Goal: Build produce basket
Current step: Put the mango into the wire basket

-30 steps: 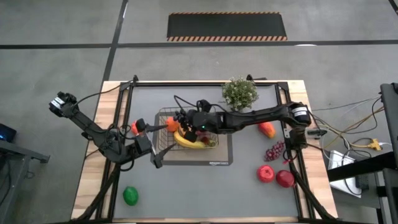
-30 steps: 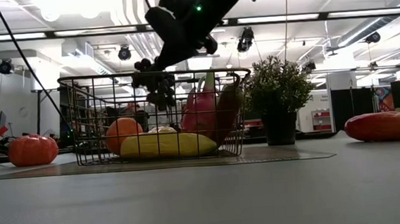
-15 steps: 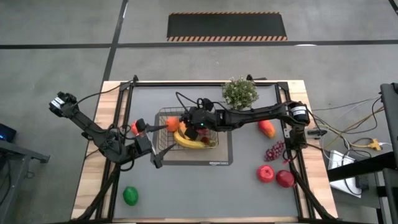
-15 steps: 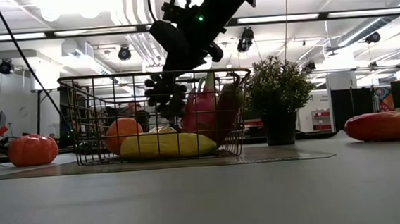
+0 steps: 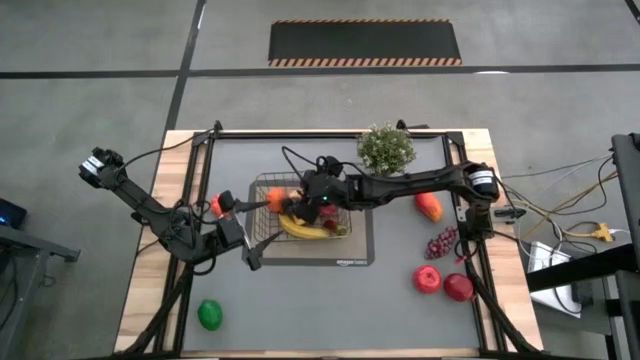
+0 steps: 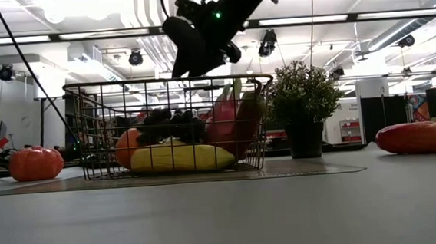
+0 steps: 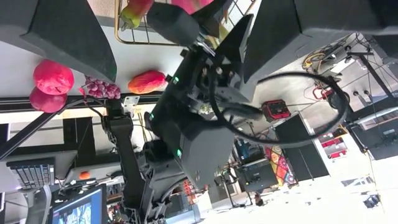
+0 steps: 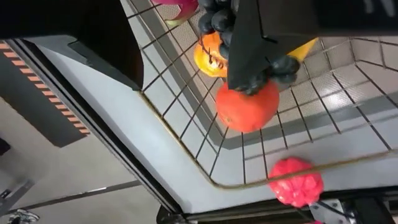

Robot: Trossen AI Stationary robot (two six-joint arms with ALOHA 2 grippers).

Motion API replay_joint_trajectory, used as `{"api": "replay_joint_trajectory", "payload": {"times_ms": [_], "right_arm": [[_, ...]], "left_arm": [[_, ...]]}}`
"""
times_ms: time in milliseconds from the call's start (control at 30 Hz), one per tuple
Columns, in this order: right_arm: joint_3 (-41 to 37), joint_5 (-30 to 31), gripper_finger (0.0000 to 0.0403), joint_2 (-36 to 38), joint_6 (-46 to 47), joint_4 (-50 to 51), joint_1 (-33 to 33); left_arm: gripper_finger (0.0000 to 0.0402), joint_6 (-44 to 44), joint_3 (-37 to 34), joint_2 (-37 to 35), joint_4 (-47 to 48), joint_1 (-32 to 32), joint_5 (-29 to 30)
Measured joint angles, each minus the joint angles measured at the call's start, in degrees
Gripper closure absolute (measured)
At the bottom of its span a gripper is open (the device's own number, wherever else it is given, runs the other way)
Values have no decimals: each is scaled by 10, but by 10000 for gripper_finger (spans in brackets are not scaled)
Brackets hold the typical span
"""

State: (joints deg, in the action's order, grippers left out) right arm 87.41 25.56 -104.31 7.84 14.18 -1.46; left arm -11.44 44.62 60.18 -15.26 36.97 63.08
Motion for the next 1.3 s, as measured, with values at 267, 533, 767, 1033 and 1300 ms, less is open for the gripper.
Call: {"api": "replay_joint_trajectory", "payload": {"times_ms": [267, 533, 767, 1033, 1300], "right_arm": [[56, -3, 183, 4, 5, 110, 11], [135, -8, 183, 4, 18, 286, 46], [206, -93, 183, 4, 80, 444, 83], [279, -107, 183, 7, 200, 623, 116], [258, -106, 138, 25, 288, 737, 123]], "left_arm": [[70, 1, 0, 0, 8, 0, 0], [70, 1, 0, 2, 8, 0, 0], [70, 1, 0, 2, 8, 0, 0], [70, 2, 0, 2, 8, 0, 0], [70, 5, 0, 2, 8, 0, 0]]}}
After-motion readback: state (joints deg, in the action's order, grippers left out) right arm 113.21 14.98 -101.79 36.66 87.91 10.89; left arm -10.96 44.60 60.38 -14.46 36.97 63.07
